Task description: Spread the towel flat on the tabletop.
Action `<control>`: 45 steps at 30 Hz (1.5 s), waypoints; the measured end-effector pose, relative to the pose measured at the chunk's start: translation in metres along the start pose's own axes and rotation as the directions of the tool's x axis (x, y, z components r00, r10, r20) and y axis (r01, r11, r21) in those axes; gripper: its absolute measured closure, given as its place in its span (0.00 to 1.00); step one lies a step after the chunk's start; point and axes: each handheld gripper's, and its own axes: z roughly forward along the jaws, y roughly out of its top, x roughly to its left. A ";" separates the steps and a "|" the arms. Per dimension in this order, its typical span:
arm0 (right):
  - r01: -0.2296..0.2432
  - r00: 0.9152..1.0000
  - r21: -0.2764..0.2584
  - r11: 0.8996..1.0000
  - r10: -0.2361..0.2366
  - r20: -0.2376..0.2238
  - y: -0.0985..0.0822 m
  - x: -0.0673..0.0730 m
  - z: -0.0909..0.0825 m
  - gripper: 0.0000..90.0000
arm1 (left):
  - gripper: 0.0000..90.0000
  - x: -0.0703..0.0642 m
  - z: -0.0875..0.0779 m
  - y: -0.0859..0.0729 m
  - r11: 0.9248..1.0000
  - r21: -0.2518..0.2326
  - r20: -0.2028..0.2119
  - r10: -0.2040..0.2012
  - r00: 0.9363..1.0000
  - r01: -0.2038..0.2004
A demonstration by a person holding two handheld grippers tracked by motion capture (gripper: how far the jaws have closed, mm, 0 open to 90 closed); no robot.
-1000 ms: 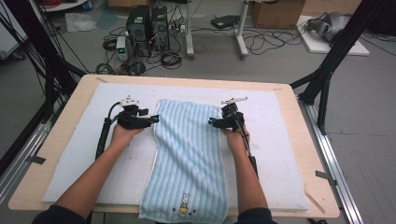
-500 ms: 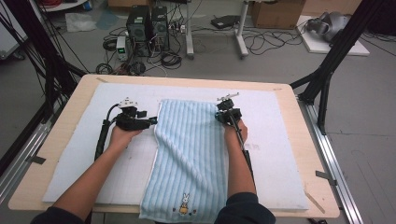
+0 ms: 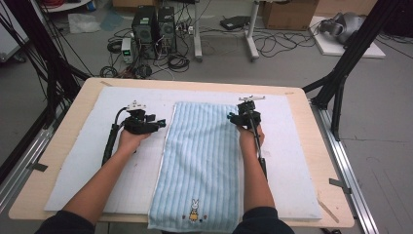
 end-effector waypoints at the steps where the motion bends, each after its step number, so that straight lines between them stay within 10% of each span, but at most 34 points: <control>1: 0.016 1.000 -0.008 1.000 -0.016 0.007 -0.001 -0.001 -0.004 0.62 | 0.47 0.001 0.003 0.001 1.000 0.006 -0.001 -0.007 1.000 0.007; 17: -0.040 0.999 -0.018 0.999 0.041 0.025 -0.045 -0.037 -0.060 0.57 | 0.65 -0.007 0.072 0.032 0.989 0.125 -0.056 0.086 0.995 -0.078; 22: -0.054 0.998 -0.008 0.999 0.054 0.026 -0.052 -0.041 -0.062 0.57 | 0.97 -0.014 0.073 0.032 0.981 0.135 -0.082 0.150 0.985 -0.138; 29: -0.028 1.000 -0.010 1.000 0.028 0.004 -0.050 -0.030 -0.056 0.57 | 0.98 0.004 0.067 0.033 0.990 0.116 -0.183 0.097 0.978 -0.076; 36: 0.002 0.998 0.001 1.000 -0.002 -0.066 -0.048 -0.014 -0.035 0.62 | 0.64 0.011 0.058 0.029 0.996 0.090 -0.131 0.016 0.991 -0.004; 41: 0.012 0.995 0.012 1.000 -0.011 -0.104 -0.041 -0.001 -0.013 0.70 | 0.61 0.010 0.041 0.024 0.998 0.057 -0.096 -0.017 0.995 0.023; 45: 0.089 0.992 0.047 0.995 -0.084 -0.092 -0.034 0.006 0.005 0.95 | 0.62 0.011 0.026 0.020 0.998 0.045 -0.064 -0.034 0.997 0.037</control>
